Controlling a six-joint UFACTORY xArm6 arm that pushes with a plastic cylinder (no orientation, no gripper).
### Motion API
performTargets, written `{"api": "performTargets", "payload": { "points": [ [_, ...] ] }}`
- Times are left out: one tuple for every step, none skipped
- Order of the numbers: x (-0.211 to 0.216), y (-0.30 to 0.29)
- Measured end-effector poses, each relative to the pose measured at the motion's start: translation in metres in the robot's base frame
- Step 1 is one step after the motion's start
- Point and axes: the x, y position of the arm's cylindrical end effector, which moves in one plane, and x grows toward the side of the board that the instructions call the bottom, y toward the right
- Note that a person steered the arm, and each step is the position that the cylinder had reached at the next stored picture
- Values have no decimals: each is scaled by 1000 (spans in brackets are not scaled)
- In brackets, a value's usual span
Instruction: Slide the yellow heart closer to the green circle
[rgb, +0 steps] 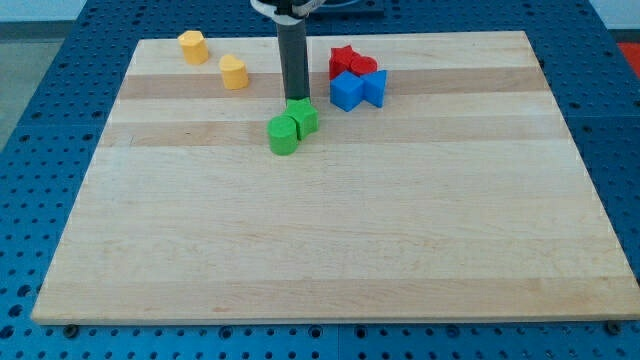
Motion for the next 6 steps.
{"api": "performTargets", "payload": {
  "points": [
    [14, -3],
    [10, -35],
    [5, -82],
    [-6, -132],
    [-38, -165],
    [-67, -178]
  ]
}}
